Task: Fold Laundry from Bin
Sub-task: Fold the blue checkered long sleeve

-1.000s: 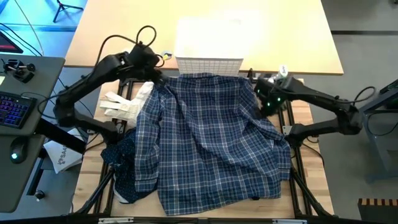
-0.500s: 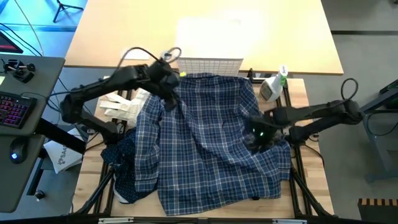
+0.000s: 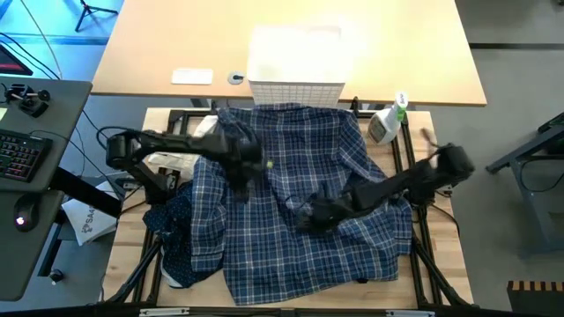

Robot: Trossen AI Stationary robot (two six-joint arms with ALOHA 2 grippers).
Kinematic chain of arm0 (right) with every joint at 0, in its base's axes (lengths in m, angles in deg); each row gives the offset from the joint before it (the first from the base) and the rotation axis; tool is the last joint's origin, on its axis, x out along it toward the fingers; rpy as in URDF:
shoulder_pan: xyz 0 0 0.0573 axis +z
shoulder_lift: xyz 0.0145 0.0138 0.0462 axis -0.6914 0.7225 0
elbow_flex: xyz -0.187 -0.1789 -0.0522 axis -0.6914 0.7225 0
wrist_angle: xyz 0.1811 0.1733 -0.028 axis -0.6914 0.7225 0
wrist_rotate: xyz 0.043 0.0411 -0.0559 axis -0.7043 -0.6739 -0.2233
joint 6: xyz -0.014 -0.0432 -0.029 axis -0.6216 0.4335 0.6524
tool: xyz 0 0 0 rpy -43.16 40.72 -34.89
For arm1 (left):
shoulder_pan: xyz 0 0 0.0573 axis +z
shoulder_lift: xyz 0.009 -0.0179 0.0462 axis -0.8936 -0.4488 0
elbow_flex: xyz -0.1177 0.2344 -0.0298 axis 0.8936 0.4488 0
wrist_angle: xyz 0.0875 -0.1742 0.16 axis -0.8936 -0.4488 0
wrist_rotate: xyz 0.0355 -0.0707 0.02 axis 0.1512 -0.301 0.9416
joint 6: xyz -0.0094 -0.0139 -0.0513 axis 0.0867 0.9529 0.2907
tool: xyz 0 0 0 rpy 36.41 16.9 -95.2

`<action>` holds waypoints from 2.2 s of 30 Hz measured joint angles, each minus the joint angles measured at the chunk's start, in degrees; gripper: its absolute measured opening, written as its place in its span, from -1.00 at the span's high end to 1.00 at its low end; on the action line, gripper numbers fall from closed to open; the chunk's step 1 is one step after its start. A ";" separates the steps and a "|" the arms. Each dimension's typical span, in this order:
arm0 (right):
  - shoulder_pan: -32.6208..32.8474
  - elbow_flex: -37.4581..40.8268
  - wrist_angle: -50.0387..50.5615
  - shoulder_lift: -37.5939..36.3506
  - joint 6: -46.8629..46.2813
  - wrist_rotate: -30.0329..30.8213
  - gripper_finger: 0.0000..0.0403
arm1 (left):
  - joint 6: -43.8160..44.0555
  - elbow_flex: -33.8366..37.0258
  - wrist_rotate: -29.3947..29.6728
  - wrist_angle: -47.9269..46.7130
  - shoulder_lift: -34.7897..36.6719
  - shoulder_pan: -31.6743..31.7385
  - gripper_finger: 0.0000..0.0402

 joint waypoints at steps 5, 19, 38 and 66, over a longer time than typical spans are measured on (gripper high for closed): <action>-1.32 -3.87 1.77 9.80 1.45 2.64 0.75 | 5.80 8.73 1.22 4.28 -0.01 -8.24 0.37; -2.54 -31.75 9.72 24.59 34.47 -1.81 0.96 | 11.53 17.60 13.81 -22.36 7.18 -19.10 0.37; 12.25 -23.45 64.10 -11.23 18.37 14.66 0.35 | 31.13 -14.62 15.09 -10.30 17.72 -15.48 0.37; -29.78 -12.56 78.66 -24.78 26.12 11.36 -0.15 | -16.12 -33.28 20.14 10.22 -18.31 16.72 0.37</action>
